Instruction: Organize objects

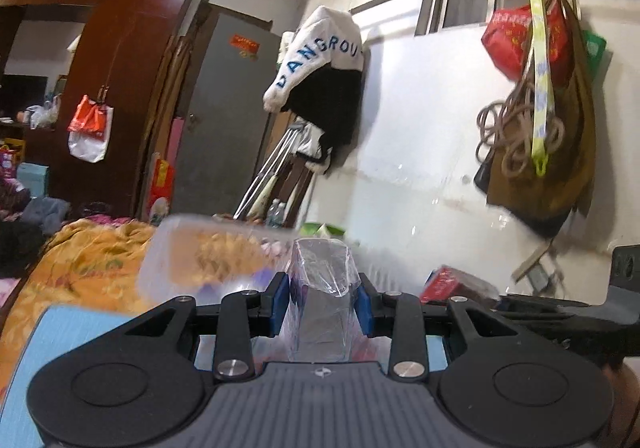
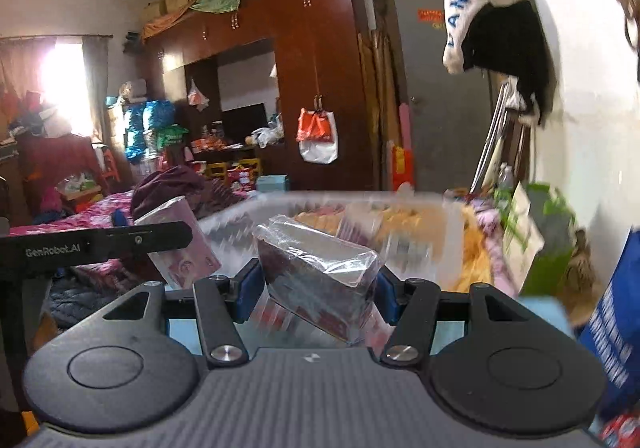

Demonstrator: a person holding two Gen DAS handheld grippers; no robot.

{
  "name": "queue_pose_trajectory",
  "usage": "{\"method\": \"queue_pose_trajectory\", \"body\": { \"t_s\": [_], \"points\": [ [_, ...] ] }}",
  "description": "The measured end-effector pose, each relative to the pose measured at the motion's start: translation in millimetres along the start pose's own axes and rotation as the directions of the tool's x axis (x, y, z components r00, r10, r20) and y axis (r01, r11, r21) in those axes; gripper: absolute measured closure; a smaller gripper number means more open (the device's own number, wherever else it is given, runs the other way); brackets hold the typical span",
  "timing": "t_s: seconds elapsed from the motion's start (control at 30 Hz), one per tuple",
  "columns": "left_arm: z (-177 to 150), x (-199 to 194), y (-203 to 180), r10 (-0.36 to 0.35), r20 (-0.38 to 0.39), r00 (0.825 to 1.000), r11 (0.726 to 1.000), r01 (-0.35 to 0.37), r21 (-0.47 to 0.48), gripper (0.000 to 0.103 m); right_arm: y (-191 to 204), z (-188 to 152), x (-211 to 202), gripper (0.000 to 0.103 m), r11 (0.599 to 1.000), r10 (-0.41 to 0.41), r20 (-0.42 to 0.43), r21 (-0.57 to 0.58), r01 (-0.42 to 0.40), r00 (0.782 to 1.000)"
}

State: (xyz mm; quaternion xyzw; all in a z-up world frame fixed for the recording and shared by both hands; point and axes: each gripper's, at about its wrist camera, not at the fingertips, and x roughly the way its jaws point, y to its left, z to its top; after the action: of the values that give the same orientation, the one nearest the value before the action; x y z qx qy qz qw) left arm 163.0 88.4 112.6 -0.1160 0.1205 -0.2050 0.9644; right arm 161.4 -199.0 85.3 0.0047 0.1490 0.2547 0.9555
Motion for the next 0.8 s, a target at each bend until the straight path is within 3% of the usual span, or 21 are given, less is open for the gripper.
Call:
{"method": "queue_pose_trajectory", "body": {
  "t_s": [0.07,0.2,0.37,0.4,0.43,0.5,0.57,0.63,0.7,0.8],
  "points": [
    [22,18,-2,0.003,-0.004,1.000,1.000,-0.003,-0.004,0.064,-2,19,11,0.043,0.999,-0.036,0.018,-0.032,0.037,0.999],
    [46,56,-2,0.095,-0.031,0.995,0.995,-0.095,-0.001,0.064,-14,50,51,0.042,0.993,-0.097,-0.009,-0.066,0.097,0.995],
    [50,89,10,0.195,-0.077,0.978,0.981,-0.195,0.016,0.064,-20,50,93,0.042,0.986,-0.133,-0.058,-0.111,0.126,0.989],
    [48,93,15,0.221,-0.078,0.972,0.975,-0.221,0.012,0.064,-20,47,96,0.036,0.985,-0.136,-0.060,-0.117,0.128,0.989],
    [47,94,19,0.240,-0.077,0.968,0.971,-0.240,0.009,0.063,-21,44,100,0.019,0.985,-0.139,-0.070,-0.113,0.130,0.988],
    [43,98,29,0.260,-0.092,0.961,0.965,-0.262,-0.007,0.042,-27,37,99,0.008,0.989,-0.126,-0.070,-0.082,0.120,0.990],
    [38,96,34,0.276,-0.094,0.956,0.961,-0.278,0.001,0.024,-31,32,92,0.008,0.991,-0.118,-0.047,-0.063,0.115,0.992],
    [35,91,34,0.309,-0.077,0.948,0.951,-0.307,0.033,0.019,-33,30,83,0.000,0.994,-0.102,-0.042,-0.049,0.100,0.994],
    [34,82,29,0.337,-0.052,0.940,0.941,-0.335,0.053,0.019,-33,28,69,0.000,0.997,-0.073,-0.016,-0.039,0.072,0.997],
    [30,71,17,0.347,-0.021,0.938,0.934,-0.344,0.093,0.000,-31,22,52,0.000,0.998,-0.063,0.010,-0.023,0.063,0.998]
  ]
}}
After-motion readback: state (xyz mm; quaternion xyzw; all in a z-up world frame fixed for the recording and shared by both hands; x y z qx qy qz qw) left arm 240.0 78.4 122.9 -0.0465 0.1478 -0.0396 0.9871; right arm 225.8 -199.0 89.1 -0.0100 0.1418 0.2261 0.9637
